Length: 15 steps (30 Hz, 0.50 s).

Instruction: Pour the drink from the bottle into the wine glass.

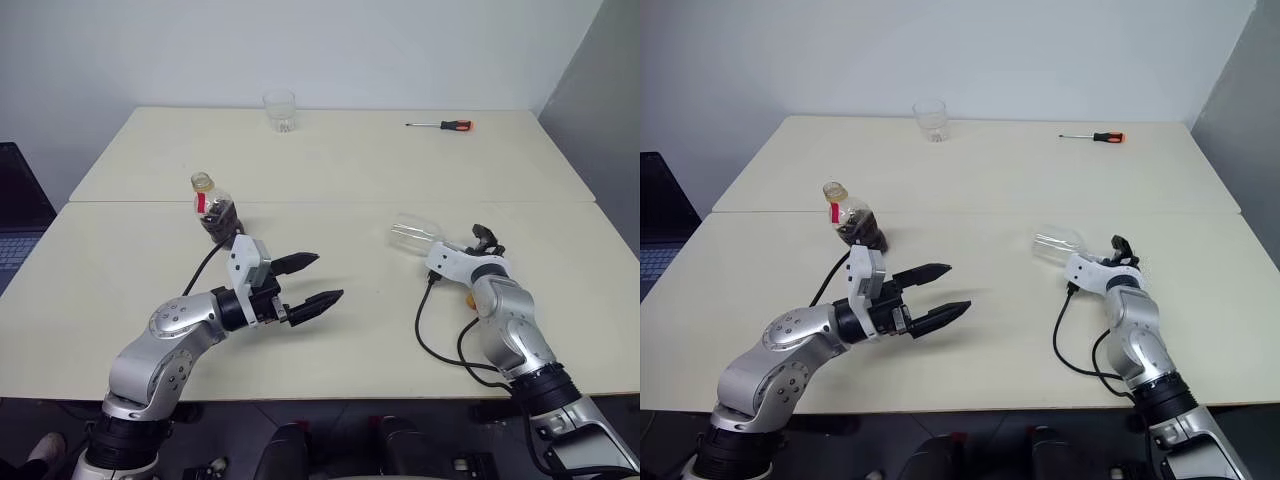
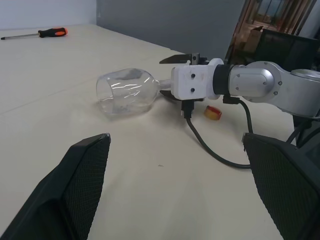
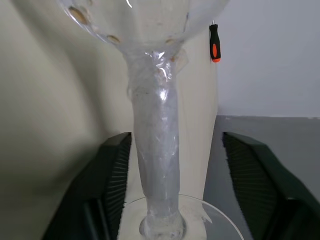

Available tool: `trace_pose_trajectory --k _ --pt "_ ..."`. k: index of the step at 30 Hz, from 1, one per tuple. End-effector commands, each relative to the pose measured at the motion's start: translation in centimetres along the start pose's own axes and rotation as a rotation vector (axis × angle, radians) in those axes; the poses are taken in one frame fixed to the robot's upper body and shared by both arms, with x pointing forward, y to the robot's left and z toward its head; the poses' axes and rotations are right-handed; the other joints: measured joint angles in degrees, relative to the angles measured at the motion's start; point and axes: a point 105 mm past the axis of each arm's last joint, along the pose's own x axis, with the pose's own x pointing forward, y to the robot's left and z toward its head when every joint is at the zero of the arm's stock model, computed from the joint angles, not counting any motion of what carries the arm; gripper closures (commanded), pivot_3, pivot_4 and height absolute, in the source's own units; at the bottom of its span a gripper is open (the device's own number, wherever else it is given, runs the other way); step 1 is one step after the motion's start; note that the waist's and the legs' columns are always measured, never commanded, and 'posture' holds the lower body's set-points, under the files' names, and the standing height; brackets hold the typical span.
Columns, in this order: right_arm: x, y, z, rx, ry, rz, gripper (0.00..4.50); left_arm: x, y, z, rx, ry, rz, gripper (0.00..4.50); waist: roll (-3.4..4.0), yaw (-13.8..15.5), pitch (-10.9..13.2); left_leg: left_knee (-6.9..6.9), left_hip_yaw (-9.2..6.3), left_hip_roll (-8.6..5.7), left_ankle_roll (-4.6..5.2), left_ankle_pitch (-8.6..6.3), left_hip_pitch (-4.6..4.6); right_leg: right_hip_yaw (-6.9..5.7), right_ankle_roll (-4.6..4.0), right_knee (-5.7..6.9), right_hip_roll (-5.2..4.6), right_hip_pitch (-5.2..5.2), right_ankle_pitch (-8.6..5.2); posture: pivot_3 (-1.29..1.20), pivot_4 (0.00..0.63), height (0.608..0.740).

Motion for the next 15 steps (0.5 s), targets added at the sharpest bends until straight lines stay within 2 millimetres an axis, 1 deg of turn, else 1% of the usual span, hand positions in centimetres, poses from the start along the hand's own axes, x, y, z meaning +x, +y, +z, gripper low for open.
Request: trace_pose_trajectory --k 1,5,6,12,15 --pt "0.0 -1.0 0.9 0.007 -0.033 -0.032 2.73 0.1 -0.2 1.3 0.039 -0.038 -0.006 0.0 0.0 0.0 0.0 0.0 0.0 0.0 0.0 0.0 0.0 0.0 0.0 0.0 0.0 0.0 0.0 0.0 0.15 0.74" --pt "-0.1 -1.0 0.8 0.01 -0.034 -0.033 4.2 0.1 -0.2 1.3 0.039 -0.039 -0.006 0.0 0.0 0.02 0.0 0.0 -0.01 0.0 0.0 0.0 -0.01 -0.01 0.0 0.0 0.0 0.0 0.0 0.0 0.15 0.74" --pt "-0.1 -1.0 0.9 0.012 -0.034 -0.034 4.29 0.1 -0.2 1.3 0.038 -0.039 -0.007 0.0 0.0 0.02 0.0 0.0 0.01 0.0 0.0 0.0 0.0 0.01 0.0 0.01 0.0 -0.01 0.0 0.0 0.15 0.74" --pt "0.0 -1.2 1.1 0.024 -0.042 -0.044 4.29 0.1 -0.2 1.2 0.036 -0.038 -0.005 0.0 0.0 0.02 0.0 0.0 0.01 0.0 0.0 0.0 -0.01 0.01 0.0 0.01 0.0 -0.02 0.0 0.0 0.15 0.74" --pt "0.0 -1.8 2.0 0.043 -0.077 -0.067 4.29 0.0 -0.3 1.2 0.033 -0.038 -0.007 0.0 0.0 0.02 0.0 0.0 0.01 0.0 0.0 0.0 -0.01 0.01 0.0 0.01 0.0 -0.02 0.0 0.0 0.15 0.74"
